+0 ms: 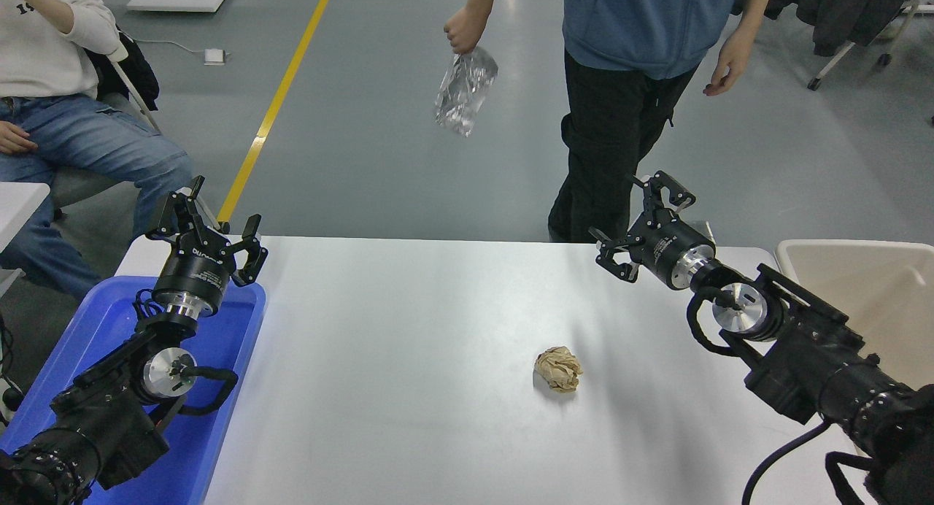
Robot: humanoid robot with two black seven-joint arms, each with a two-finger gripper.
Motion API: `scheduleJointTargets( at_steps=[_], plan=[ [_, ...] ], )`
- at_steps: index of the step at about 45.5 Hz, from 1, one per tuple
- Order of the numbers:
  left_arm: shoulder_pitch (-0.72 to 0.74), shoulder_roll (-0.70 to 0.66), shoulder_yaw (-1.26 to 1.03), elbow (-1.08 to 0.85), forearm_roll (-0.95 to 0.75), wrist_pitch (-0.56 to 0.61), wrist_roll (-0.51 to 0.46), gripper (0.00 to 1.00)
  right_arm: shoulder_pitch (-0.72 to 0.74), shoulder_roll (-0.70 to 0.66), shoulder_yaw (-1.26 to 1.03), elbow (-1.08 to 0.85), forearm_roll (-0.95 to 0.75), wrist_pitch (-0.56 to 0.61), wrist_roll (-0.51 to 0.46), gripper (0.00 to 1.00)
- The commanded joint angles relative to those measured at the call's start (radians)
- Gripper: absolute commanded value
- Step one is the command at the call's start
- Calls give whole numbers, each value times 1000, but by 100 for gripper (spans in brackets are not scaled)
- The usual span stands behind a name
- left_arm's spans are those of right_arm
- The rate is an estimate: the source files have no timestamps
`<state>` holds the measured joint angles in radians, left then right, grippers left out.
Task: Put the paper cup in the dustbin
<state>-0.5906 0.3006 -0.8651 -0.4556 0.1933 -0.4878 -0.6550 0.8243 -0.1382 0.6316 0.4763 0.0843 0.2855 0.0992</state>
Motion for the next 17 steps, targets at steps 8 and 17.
scheduleJointTargets(
  at_steps=[8,17],
  plan=[
    [0,0,0,0,0,0,0,100,-7,75,30,-57,0,-2,65,100],
    [0,0,0,0,0,0,0,100,-8,114,28,-54,0,-3,65,100]
  ],
)
